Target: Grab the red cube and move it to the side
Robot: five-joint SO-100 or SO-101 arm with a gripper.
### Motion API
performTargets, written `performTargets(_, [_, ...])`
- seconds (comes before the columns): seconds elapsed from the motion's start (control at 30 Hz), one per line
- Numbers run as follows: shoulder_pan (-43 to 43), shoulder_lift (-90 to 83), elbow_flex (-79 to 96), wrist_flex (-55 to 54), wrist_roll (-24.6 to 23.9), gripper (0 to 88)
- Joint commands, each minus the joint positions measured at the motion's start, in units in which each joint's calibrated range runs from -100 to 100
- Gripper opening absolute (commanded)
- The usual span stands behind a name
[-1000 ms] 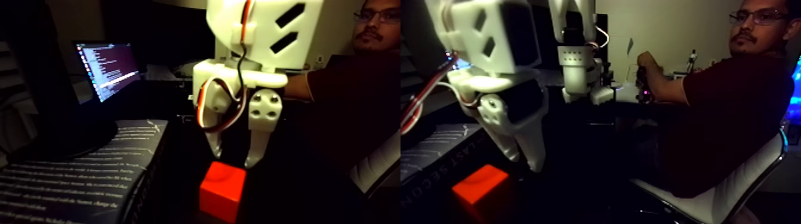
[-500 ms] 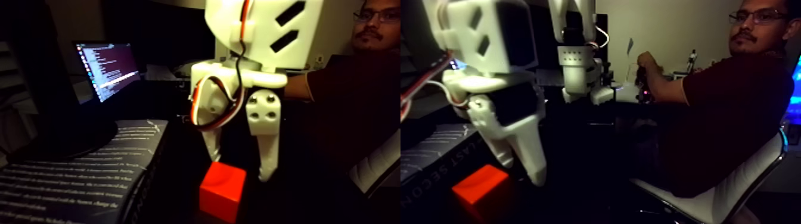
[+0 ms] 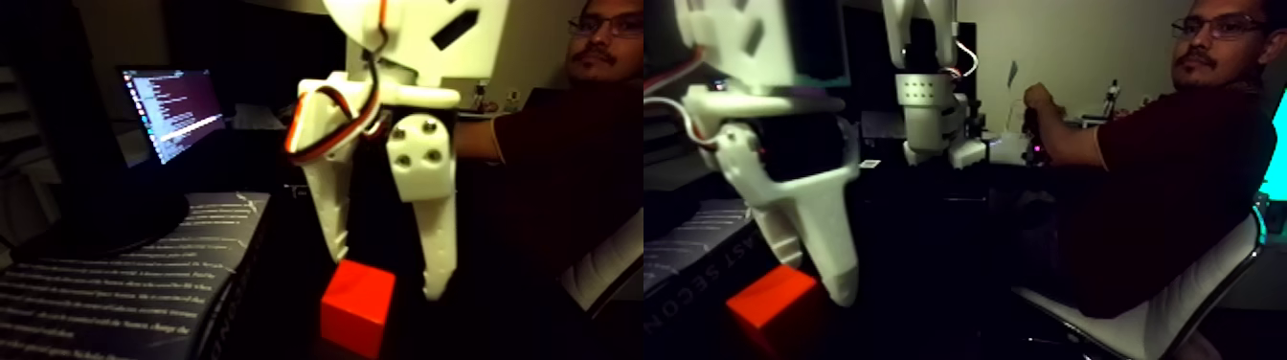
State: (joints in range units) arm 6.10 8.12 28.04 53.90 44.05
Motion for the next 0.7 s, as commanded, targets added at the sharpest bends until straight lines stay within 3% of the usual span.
performTargets(0.0, [0.5, -2.1, -0.9, -0.4, 0.4, 26.5])
performTargets(0.67, [0.5, 0.0, -1.0, -3.2, -2.4, 26.4])
